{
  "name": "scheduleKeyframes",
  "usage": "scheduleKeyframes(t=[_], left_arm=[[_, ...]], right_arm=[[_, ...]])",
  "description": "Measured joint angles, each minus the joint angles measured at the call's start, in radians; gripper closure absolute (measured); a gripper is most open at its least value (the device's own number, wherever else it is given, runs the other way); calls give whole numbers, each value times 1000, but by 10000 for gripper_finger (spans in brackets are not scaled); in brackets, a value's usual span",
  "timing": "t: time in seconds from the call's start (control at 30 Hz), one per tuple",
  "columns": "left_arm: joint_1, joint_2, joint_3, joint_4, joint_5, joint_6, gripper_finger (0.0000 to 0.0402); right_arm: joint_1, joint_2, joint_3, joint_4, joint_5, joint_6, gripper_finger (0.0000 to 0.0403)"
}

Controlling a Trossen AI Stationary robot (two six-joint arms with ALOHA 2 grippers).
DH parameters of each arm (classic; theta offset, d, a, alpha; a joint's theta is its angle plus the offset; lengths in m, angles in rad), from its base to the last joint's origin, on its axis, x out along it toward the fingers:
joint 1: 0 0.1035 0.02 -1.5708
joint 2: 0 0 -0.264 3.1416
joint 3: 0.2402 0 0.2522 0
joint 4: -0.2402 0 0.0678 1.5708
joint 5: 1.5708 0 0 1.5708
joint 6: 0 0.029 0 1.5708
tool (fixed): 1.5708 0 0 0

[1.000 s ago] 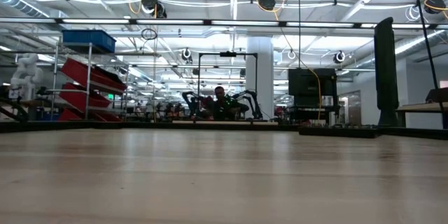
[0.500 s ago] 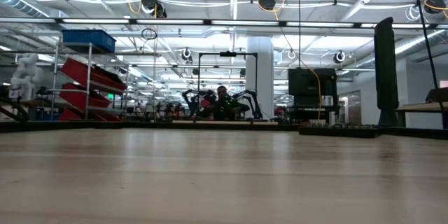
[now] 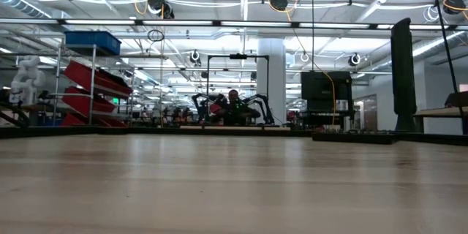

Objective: Coil cords
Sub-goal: Coil the red wire into the spool

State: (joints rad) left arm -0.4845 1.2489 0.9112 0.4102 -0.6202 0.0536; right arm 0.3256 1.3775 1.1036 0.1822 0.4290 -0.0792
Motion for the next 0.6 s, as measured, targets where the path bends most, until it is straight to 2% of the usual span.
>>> scheduleKeyframes(t=[0.17,0.33,0.43,0.53,0.6], left_arm=[[5,-8,0,12,51,-39,400],[5,-8,0,15,59,-47,401],[5,-8,0,24,70,-47,401],[5,-8,0,23,73,-47,400],[-2,-8,0,22,72,-47,397]], right_arm=[[-21,9,0,58,-115,-17,293],[-24,11,0,61,-145,-3,301],[-24,11,0,74,-143,-2,332],[-25,11,-1,91,-140,-4,382],[-25,11,-1,93,-139,-3,395]])
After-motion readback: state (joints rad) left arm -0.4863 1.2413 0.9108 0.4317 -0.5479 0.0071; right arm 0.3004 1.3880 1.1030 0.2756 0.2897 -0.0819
